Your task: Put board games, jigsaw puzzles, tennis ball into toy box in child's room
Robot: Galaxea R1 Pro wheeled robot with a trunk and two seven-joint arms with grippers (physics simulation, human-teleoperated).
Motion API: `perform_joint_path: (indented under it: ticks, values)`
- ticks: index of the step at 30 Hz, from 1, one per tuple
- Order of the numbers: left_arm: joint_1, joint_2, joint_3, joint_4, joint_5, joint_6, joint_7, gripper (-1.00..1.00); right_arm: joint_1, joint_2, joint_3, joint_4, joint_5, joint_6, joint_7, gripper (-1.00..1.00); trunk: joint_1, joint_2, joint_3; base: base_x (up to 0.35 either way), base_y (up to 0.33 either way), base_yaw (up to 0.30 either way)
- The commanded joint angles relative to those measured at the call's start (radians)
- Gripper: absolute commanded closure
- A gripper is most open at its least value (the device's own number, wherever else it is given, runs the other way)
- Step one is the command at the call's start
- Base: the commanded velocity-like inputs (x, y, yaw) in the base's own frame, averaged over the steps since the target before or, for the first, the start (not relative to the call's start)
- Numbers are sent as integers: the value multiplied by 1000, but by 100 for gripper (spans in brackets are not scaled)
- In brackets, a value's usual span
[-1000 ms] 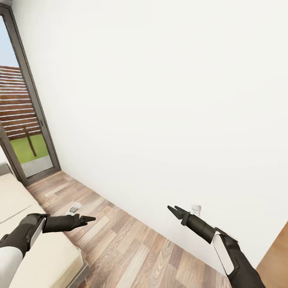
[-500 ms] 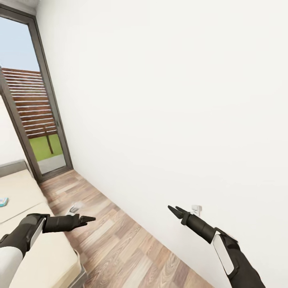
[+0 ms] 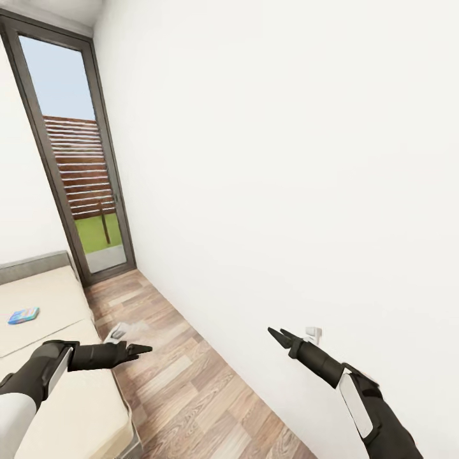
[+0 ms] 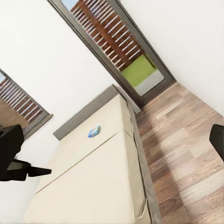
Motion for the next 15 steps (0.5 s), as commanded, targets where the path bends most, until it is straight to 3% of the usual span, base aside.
perform_joint_path:
  ticks: [1, 11, 15]
  values:
    - [-1, -1, 3, 0, -4, 9, -4, -100, 0, 0, -1, 0, -8, 9, 2, -100, 0, -1, 1, 35, -14, 231]
    - [-1, -1, 3, 0, -3, 9, -5, -100, 0, 0, 2, 0, -8, 11, -10, -100, 0, -1, 11, 10, -4, 231]
    - [-1, -1, 3, 0, -3, 9, -5, -100, 0, 0, 22, -1, -8, 11, -22, -100, 0, -1, 15, 1, 0, 231]
